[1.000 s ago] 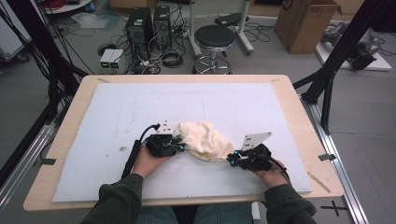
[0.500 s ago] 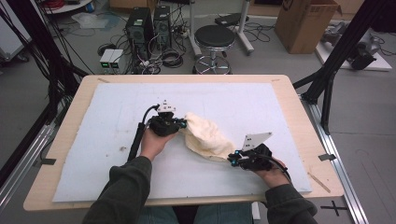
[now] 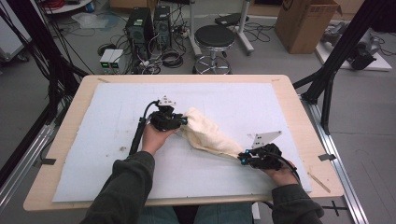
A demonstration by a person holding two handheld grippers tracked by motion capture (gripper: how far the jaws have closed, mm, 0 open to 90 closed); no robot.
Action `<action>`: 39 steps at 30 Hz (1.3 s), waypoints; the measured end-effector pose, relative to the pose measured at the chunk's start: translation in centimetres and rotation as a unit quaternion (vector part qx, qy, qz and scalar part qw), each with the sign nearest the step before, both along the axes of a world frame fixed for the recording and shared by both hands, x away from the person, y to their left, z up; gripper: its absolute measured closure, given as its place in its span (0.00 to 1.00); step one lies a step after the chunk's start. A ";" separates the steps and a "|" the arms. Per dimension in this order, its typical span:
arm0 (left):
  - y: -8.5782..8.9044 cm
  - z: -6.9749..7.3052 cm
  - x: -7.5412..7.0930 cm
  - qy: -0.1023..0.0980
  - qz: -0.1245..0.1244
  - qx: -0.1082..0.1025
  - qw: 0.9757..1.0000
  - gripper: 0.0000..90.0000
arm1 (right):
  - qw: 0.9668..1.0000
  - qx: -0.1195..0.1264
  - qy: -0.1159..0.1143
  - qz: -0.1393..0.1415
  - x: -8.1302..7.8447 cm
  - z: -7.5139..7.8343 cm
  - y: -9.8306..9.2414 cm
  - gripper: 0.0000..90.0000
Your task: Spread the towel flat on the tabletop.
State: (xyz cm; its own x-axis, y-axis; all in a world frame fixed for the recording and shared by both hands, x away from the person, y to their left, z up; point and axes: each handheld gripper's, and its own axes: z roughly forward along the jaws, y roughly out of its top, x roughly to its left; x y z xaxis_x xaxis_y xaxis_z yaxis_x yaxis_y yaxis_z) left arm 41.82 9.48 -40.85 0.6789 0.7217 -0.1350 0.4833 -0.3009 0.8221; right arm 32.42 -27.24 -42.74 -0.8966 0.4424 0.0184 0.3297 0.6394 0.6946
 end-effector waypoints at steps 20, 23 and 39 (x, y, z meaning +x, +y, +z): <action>2.0 -2.8 -3.7 0.021 -0.066 0.046 0.997 0.76 | 1.000 0.020 -0.011 0.004 -0.2 0.5 0.6 0.87; 1.4 -3.2 -3.1 0.023 -0.062 0.030 0.997 0.76 | 1.000 0.023 -0.013 0.004 -0.1 0.5 0.6 0.87; -1.0 -3.3 -2.1 -0.020 -0.046 0.095 0.994 0.91 | 0.999 0.027 -0.015 0.010 0.2 0.5 0.9 0.86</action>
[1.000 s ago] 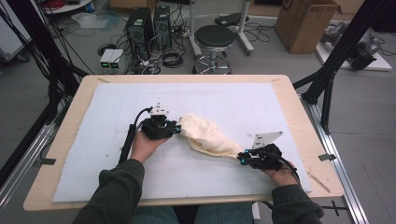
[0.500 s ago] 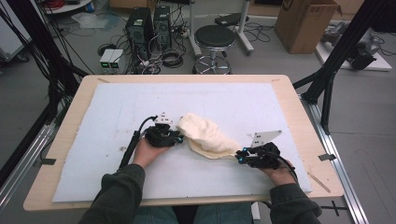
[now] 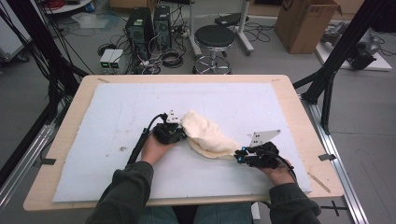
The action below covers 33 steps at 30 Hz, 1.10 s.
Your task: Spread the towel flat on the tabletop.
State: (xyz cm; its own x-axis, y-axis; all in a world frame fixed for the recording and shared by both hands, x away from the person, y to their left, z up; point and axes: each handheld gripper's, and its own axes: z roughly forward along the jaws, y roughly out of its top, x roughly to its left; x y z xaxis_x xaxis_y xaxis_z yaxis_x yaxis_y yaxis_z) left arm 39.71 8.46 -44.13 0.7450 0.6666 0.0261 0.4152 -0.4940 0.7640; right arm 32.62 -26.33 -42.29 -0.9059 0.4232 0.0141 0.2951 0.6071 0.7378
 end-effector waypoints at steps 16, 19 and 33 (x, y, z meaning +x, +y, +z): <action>3.4 3.2 -3.4 -0.011 -0.031 0.025 0.999 0.98 | 1.000 0.018 0.004 0.006 -0.2 0.2 0.3 0.88; 4.3 3.8 -4.6 -0.019 -0.032 0.024 0.999 0.98 | 1.000 0.027 0.005 0.012 -0.3 0.4 0.5 0.88; 8.2 3.0 -10.8 0.011 -0.043 0.006 0.999 0.98 | 0.998 0.012 0.011 0.054 -1.2 0.4 3.2 0.88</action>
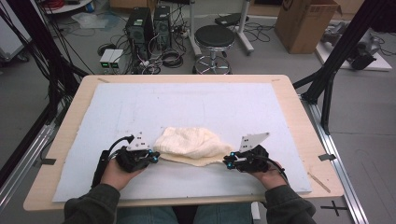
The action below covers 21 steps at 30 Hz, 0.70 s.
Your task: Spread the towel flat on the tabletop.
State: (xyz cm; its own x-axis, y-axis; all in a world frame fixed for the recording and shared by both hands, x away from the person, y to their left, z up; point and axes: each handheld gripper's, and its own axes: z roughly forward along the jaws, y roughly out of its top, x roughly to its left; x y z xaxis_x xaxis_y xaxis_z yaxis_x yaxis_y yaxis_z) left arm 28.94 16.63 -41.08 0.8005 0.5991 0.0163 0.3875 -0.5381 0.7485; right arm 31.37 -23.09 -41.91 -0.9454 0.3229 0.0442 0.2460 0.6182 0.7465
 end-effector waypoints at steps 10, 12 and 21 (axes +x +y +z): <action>-0.7 -1.4 0.6 0.013 -0.034 -0.005 0.999 0.69 | 1.000 -0.006 0.004 -0.003 0.2 -0.4 -0.2 0.87; -0.8 -1.5 0.6 0.015 -0.038 0.002 0.999 0.70 | 1.000 -0.009 0.005 -0.002 0.1 -0.5 -0.3 0.87; -0.7 -1.8 0.5 0.010 -0.039 0.015 0.999 0.96 | 1.000 -0.010 0.009 -0.004 0.1 -0.6 -0.7 0.87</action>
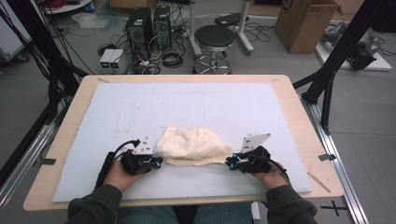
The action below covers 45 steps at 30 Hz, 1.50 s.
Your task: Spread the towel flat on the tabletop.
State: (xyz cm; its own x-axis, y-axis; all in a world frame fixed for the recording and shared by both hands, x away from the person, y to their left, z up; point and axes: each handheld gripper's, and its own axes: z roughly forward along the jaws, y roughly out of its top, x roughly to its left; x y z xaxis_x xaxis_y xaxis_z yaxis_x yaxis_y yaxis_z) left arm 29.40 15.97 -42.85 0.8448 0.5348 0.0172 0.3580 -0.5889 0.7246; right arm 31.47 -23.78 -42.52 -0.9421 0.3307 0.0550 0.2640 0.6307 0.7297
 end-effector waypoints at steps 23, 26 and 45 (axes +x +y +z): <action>-0.3 -0.7 0.5 0.006 -0.013 0.000 1.000 0.99 | 1.000 -0.002 0.005 0.002 0.3 -0.2 0.3 0.87; -0.3 -0.4 0.0 -0.002 -0.019 0.001 1.000 1.00 | 1.000 0.000 0.002 0.003 0.2 -0.1 0.2 0.87; -0.1 0.1 -1.2 -0.011 -0.035 -0.012 0.999 0.84 | 1.000 0.017 0.000 0.001 -1.1 0.5 -0.3 0.87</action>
